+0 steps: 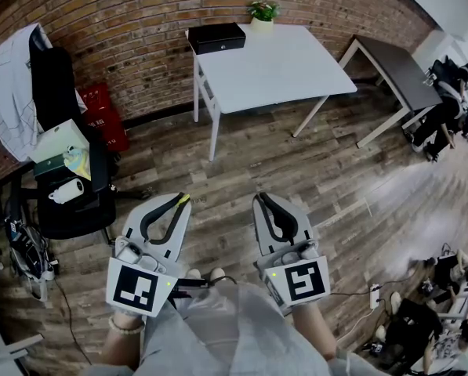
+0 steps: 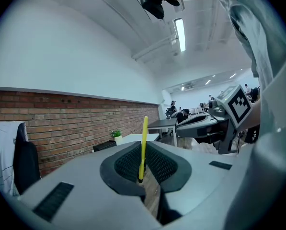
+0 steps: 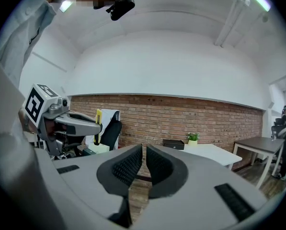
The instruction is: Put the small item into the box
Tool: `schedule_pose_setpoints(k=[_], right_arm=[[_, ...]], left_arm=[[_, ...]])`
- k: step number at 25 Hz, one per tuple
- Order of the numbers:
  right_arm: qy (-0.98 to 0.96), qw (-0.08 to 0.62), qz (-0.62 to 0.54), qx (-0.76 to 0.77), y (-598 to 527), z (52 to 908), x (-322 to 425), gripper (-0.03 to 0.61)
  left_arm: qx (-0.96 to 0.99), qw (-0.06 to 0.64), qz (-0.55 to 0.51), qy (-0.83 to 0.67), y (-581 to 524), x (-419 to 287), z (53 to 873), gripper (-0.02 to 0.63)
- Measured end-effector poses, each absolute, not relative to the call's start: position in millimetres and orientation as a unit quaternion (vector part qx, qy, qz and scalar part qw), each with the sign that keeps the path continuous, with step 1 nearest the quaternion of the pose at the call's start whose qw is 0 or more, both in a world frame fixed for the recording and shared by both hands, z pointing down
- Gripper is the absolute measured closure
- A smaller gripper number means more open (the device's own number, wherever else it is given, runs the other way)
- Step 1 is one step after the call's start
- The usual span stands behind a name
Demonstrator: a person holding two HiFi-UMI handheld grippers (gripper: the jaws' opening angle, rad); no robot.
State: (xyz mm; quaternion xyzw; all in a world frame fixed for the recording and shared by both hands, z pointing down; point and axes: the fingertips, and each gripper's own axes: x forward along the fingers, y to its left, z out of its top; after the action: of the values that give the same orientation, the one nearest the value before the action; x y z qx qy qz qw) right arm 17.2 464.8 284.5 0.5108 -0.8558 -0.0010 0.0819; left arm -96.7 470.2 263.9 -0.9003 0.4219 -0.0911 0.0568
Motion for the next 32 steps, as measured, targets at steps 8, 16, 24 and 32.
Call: schedule_pose_setpoints(k=[8, 16, 24, 32], right_arm=[[-0.861, 0.076, -0.001, 0.503, 465.4, 284.2, 32.0, 0.522], [-0.865, 0.060, -0.004, 0.498, 468.2, 280.7, 53.7, 0.522], [-0.868, 0.065, -0.003, 0.491, 483.8, 288.7, 79.0, 0.522], [-0.867, 0.066, 0.000, 0.493, 486.3, 292.2, 89.0, 0.522]], left_arm=[[-0.894, 0.056, -0.093, 0.435, 473.7, -85.1, 261.7, 0.574], [-0.887, 0.058, -0.095, 0.447, 479.6, -64.4, 258.5, 0.574], [-0.883, 0.057, -0.091, 0.457, 496.4, -39.4, 262.7, 0.574], [-0.882, 0.060, -0.092, 0.458, 497.6, -30.1, 263.5, 0.574]])
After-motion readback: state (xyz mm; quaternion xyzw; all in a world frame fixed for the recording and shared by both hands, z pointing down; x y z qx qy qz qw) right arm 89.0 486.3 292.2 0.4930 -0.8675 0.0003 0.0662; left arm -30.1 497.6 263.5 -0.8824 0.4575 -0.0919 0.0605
